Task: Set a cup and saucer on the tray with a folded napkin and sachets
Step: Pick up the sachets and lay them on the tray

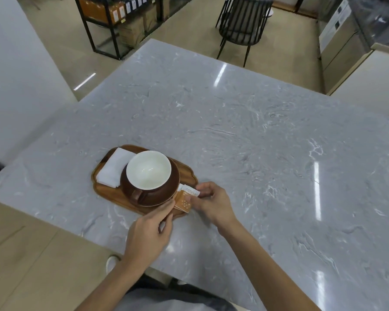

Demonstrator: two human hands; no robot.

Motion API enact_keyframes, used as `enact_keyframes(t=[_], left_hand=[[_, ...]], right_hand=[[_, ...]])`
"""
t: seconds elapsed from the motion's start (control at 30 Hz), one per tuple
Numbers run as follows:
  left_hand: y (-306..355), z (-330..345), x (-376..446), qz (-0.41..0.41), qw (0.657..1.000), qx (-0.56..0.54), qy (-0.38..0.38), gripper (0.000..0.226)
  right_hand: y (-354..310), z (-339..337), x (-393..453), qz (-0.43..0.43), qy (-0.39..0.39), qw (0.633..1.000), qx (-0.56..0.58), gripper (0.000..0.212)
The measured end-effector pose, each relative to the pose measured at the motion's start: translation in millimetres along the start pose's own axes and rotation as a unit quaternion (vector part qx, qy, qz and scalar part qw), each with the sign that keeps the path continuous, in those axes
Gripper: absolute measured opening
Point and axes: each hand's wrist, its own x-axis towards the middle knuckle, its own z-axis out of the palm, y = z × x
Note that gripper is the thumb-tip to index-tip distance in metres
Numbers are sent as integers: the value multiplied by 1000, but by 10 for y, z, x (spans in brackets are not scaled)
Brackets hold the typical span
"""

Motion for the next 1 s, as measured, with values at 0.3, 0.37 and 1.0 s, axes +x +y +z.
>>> enact_keyframes(t=[0.3, 0.37, 1.0], left_hand=[[-66, 11, -15, -4, 1000, -15, -9, 42], [-71, 11, 9, -7, 1000, -23, -7, 40], [23, -294, 112, 101, 991, -93, -10, 32]], right_hand=[[149, -62, -88, -76, 1, 997, -19, 26], [166, -58, -111, -91, -5, 996, -7, 21], [39, -47, -278, -176, 73, 972, -138, 34]])
